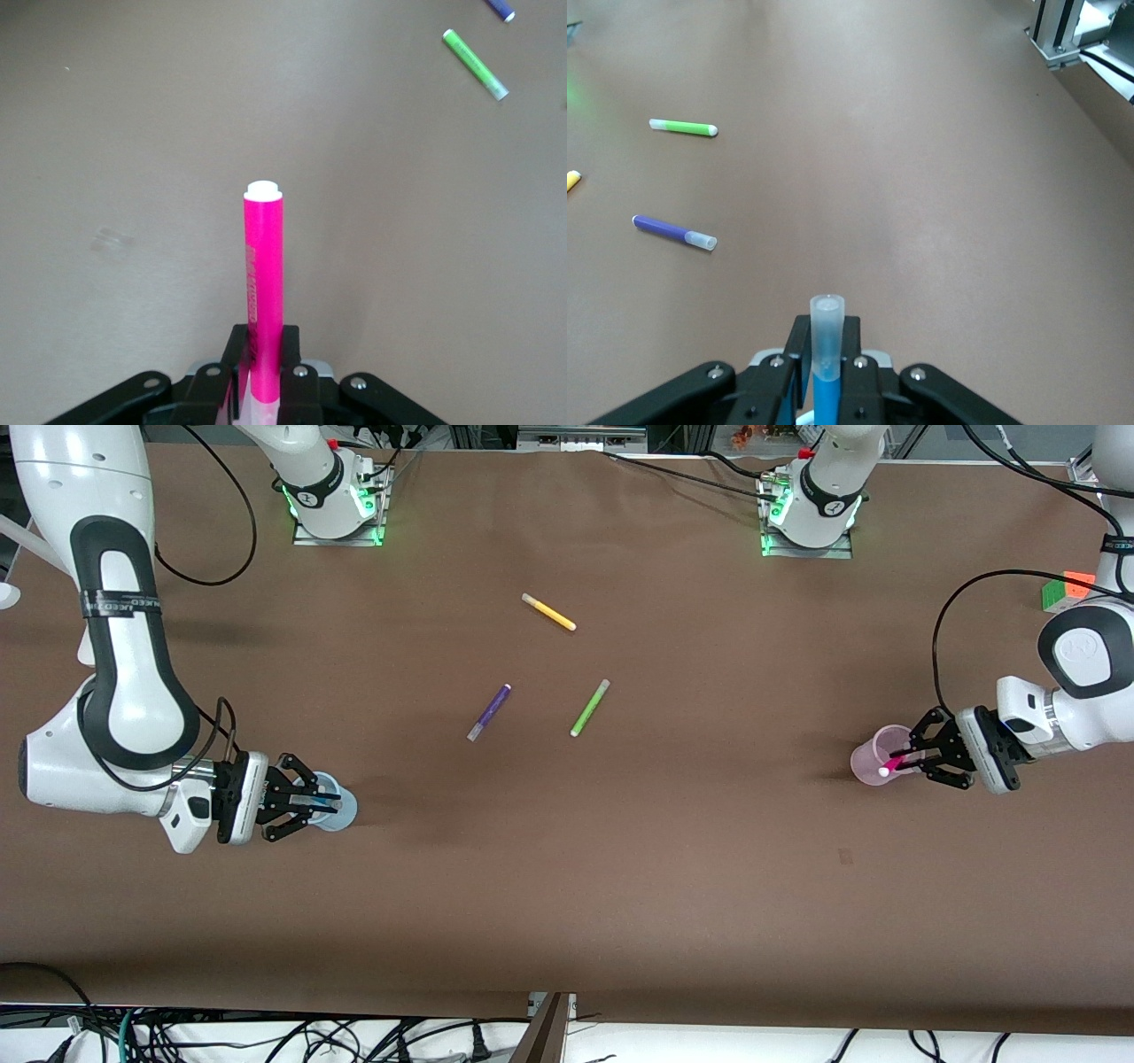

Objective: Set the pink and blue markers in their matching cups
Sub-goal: 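Drop the blue marker into the blue cup while the left gripper drops pink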

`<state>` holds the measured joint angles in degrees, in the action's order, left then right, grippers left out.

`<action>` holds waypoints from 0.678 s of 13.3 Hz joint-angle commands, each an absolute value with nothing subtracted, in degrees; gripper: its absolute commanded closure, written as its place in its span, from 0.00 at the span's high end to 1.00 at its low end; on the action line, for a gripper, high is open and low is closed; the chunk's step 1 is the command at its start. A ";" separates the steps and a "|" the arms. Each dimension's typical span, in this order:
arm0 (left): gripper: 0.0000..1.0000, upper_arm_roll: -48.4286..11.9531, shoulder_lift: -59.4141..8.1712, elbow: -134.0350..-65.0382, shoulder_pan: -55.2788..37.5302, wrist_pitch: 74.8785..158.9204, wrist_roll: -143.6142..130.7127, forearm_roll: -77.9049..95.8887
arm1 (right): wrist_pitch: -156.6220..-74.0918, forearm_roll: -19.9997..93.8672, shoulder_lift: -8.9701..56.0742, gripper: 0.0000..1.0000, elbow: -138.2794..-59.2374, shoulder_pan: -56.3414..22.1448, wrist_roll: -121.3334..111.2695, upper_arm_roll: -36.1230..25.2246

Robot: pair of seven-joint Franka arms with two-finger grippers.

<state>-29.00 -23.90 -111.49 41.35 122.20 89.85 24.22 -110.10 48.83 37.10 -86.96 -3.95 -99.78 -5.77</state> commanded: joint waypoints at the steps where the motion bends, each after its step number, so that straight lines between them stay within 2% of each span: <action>1: 0.00 -30.06 -24.25 -115.39 44.29 123.13 97.27 30.13 | -107.32 51.15 36.74 1.00 -86.84 -2.37 -98.20 -5.01; 3: 0.00 -30.06 -26.44 -116.28 46.40 123.05 99.48 31.46 | -106.97 47.92 34.82 1.00 -85.87 -2.98 -86.72 -5.10; 6: 0.00 -30.06 -27.07 -115.84 46.85 122.61 99.41 31.46 | -103.03 36.60 32.87 1.00 -82.10 -3.34 -69.32 -4.75; 7: 0.09 -30.06 -26.98 -115.58 46.85 122.61 99.06 31.46 | -100.75 33.17 32.87 1.00 -79.83 -3.43 -63.43 -4.75; 9: 0.14 -30.06 -26.46 -114.53 46.41 122.26 95.64 30.68 | -97.40 27.54 32.87 1.00 -77.09 -3.43 -52.44 -5.01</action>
